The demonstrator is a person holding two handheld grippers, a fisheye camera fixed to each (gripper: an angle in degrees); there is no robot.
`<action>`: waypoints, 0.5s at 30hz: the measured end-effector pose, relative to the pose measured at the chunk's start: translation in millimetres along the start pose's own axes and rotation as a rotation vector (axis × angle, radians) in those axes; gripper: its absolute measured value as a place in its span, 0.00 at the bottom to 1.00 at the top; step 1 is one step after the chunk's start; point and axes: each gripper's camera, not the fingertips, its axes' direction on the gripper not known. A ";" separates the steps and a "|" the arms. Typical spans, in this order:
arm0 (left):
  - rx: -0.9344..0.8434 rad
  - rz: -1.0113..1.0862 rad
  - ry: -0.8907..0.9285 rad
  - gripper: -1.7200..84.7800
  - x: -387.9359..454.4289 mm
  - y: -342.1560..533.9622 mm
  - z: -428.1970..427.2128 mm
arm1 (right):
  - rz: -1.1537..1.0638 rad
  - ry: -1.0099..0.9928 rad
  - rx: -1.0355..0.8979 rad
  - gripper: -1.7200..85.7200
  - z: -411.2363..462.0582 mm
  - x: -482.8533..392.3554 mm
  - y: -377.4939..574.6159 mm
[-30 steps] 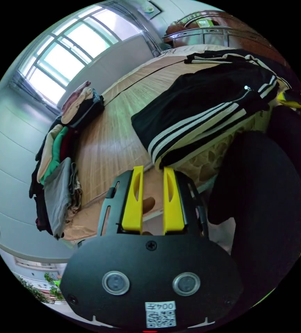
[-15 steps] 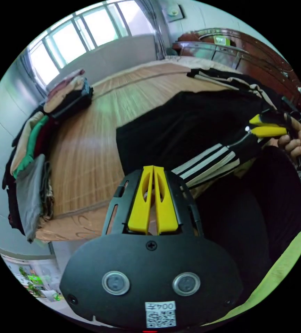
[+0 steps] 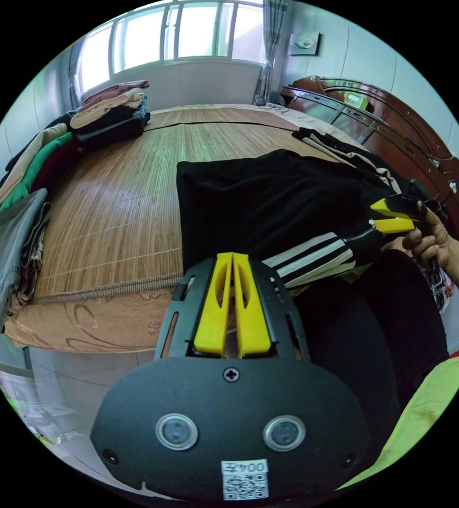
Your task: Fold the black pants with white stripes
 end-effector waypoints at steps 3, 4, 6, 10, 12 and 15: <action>0.001 -0.015 0.016 0.02 -11.3 -8.2 -12.9 | 0.000 -0.002 -0.023 0.15 5.9 -9.2 -20.4; 0.001 -0.027 0.027 0.02 -16.6 -11.8 -17.9 | 0.001 -0.001 -0.026 0.15 6.7 -11.4 -24.3; -0.001 -0.050 0.044 0.02 -24.5 -17.1 -25.2 | 0.012 -0.013 -0.035 0.15 9.4 -20.5 -39.6; -0.004 -0.103 0.079 0.02 -41.5 -29.6 -42.4 | 0.043 0.042 -0.053 0.15 8.9 -47.6 -60.6; -0.012 -0.129 0.094 0.02 -48.1 -35.9 -49.7 | 0.007 0.085 -0.064 0.15 3.7 -79.5 -68.8; -0.020 -0.147 0.111 0.02 -57.0 -45.0 -60.4 | -0.038 0.085 -0.066 0.16 -2.3 -105.7 -74.6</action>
